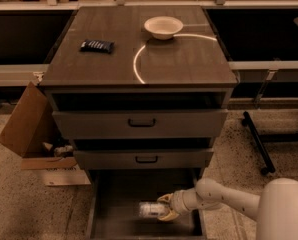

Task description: Pick blue plastic bottle from bottom drawer and place on counter

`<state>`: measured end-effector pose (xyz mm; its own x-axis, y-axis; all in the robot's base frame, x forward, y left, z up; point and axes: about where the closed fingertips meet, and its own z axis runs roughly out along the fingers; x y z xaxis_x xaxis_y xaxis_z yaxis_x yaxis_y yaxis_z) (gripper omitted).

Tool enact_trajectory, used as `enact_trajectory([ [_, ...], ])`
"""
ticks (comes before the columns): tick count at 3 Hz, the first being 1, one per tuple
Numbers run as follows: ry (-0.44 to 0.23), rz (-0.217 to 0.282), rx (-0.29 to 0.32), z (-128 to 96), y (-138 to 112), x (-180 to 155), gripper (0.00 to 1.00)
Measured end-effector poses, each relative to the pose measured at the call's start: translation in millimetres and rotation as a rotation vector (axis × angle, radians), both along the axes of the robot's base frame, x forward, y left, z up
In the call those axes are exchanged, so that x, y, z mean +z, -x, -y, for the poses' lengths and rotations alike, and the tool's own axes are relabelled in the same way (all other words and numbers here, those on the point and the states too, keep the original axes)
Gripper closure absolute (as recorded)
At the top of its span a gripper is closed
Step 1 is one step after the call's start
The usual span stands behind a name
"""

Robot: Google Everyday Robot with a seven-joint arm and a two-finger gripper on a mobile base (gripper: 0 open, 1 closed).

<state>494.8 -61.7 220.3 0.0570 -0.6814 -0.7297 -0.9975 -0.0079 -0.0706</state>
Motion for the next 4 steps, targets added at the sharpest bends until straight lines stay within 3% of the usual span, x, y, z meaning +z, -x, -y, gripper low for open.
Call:
enact_trajectory([
  [1, -0.050, 0.041, 0.068, 14, -15, 59, 1.00],
  [2, -0.099, 0.040, 0.194, 16, -11, 118, 1.00],
  [3, -0.099, 0.040, 0.194, 16, -11, 118, 1.00],
  [4, -0.088, 0.095, 0.247, 24, -11, 162, 1.00],
])
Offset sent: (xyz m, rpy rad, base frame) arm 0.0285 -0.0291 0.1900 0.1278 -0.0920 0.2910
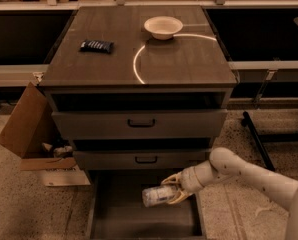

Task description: Pick blue plastic bottle from bottom drawer and place on counter

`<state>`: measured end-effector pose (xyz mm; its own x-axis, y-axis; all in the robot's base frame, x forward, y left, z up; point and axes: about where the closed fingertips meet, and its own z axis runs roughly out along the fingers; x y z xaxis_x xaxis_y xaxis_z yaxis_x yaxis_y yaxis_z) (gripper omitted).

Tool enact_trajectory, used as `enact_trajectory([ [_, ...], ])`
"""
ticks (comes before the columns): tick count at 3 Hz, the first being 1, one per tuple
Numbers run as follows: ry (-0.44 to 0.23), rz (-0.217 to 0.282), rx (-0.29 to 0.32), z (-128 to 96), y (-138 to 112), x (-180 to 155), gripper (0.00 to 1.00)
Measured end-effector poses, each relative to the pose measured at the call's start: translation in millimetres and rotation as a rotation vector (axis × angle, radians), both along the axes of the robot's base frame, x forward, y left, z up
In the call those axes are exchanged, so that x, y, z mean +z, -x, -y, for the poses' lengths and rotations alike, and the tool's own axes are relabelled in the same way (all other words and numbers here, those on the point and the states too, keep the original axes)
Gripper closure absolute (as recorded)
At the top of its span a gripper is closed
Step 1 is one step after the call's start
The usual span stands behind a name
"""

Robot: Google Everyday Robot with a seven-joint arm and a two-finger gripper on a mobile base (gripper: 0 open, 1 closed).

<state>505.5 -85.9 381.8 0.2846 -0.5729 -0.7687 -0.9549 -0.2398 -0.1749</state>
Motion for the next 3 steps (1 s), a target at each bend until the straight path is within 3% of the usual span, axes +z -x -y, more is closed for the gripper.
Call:
enact_trajectory([
  [1, 0.011, 0.088, 0.040, 19, -7, 67, 1.00],
  [2, 0.046, 0.215, 0.077, 33, -18, 160, 1.00],
  [3, 0.069, 0.281, 0.101, 36, -22, 206, 1.00],
])
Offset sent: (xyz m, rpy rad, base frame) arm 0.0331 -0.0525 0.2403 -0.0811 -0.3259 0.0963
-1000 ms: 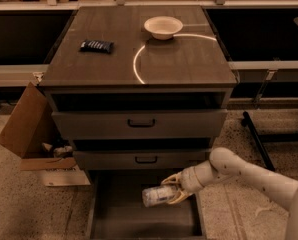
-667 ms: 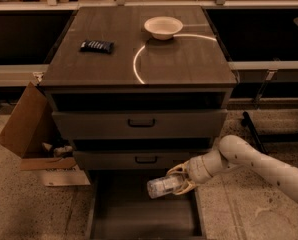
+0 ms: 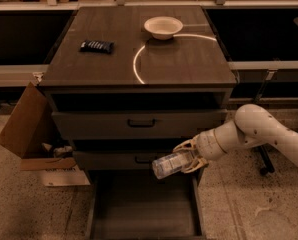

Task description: Pick blue plastic bottle from bottom drawer and place on counter

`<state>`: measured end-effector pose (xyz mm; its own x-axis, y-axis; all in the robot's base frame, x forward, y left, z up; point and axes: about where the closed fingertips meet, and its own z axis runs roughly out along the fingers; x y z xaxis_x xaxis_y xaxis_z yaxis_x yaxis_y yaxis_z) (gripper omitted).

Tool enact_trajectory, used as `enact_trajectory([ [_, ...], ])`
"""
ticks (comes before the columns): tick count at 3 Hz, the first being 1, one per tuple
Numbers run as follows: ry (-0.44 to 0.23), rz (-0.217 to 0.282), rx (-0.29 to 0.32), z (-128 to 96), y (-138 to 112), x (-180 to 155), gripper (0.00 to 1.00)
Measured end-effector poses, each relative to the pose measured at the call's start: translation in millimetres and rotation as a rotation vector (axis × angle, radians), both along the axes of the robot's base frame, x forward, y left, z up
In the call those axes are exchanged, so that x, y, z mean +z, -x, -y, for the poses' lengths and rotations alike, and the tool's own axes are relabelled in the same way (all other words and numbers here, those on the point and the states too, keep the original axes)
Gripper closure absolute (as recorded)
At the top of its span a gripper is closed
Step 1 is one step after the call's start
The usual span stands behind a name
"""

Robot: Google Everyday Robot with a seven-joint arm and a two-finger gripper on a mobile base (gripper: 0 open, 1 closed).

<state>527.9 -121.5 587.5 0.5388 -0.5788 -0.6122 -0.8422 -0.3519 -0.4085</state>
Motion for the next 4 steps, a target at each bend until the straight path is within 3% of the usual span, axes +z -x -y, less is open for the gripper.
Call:
enact_trajectory([
  [2, -0.004, 0.026, -0.007, 10, -2, 20, 1.00],
  [4, 0.025, 0.116, -0.018, 60, -5, 118, 1.00],
])
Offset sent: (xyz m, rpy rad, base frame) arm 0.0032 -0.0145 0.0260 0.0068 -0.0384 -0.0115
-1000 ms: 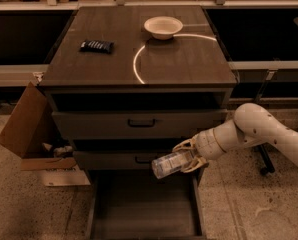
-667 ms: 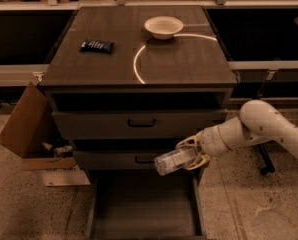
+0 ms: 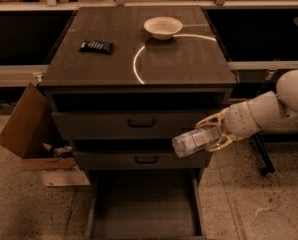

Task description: Pick blue plastic bottle from bottom drawer and place on counter

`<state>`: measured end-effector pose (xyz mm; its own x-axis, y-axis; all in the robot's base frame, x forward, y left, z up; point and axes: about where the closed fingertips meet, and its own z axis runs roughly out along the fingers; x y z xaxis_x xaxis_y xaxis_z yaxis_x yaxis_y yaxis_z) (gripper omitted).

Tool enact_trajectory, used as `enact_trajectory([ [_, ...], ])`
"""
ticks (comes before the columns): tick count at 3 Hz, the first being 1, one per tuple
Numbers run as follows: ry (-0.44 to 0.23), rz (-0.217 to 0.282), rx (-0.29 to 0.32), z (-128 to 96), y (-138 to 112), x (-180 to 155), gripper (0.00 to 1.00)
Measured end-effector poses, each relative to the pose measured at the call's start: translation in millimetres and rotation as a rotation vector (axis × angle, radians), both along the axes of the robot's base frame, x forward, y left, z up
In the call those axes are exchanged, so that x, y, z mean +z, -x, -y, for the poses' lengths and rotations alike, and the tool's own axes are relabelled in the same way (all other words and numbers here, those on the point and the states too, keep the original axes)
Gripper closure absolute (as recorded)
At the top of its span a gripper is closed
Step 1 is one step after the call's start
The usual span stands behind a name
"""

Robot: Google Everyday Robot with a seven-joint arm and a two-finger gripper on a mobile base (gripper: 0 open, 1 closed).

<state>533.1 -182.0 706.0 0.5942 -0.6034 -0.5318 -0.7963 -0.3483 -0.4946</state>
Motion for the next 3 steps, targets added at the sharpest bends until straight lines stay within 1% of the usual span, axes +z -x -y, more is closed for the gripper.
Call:
enact_trajectory([
  [1, 0.027, 0.089, -0.014, 21, -12, 62, 1.00],
  [2, 0.016, 0.085, -0.014, 20, -15, 65, 1.00],
  [3, 0.007, 0.094, -0.018, 26, -38, 116, 1.00],
])
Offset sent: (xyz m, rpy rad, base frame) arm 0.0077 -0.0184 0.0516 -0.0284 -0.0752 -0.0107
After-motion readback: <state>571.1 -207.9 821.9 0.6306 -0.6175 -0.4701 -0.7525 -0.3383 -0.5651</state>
